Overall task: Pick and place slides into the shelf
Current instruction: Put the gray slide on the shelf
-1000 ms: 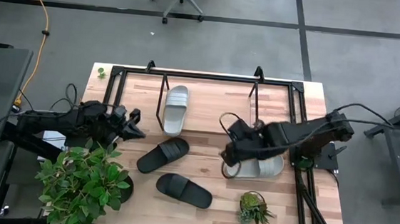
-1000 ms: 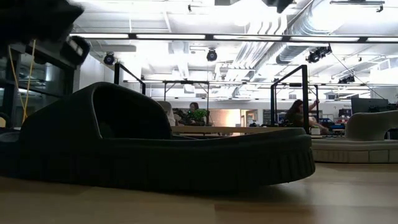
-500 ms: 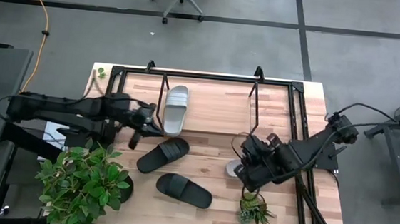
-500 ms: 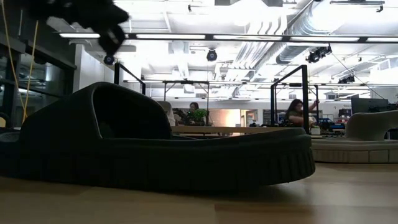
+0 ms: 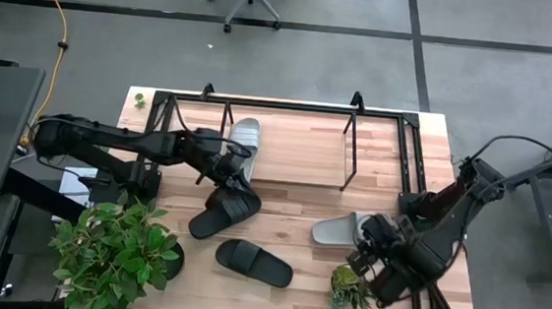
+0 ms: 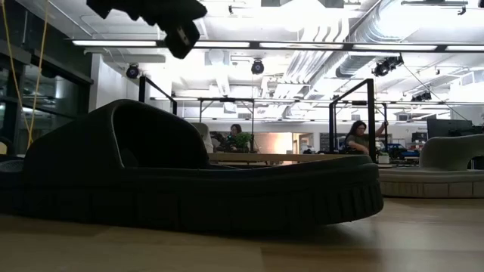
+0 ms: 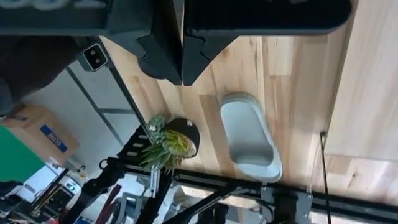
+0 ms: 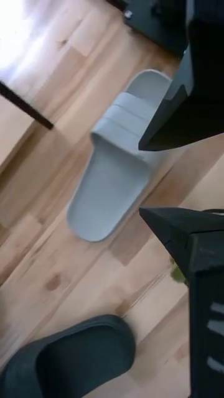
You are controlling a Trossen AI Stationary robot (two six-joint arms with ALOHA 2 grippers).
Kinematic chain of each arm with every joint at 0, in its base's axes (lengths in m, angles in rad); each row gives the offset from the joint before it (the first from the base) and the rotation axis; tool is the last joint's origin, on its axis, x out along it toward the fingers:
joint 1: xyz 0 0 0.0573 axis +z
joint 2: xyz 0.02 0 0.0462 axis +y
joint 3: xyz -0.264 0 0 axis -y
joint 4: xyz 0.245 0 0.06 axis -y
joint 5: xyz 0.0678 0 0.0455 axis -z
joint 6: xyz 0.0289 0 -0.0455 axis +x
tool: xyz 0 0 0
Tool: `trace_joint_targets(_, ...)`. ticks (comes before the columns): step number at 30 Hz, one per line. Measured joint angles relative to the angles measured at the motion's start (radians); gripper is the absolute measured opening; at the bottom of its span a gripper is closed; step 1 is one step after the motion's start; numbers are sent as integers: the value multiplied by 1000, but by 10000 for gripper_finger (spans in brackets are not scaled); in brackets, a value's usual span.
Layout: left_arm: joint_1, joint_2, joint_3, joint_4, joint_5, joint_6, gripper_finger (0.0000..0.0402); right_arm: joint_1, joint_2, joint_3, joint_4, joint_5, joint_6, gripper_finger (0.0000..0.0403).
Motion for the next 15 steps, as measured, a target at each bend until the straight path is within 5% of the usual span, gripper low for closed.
trace_joint_targets(15, -68, 89, 1, -82, 47, 8, 0, 58, 0, -151, 247, 53, 62, 147)
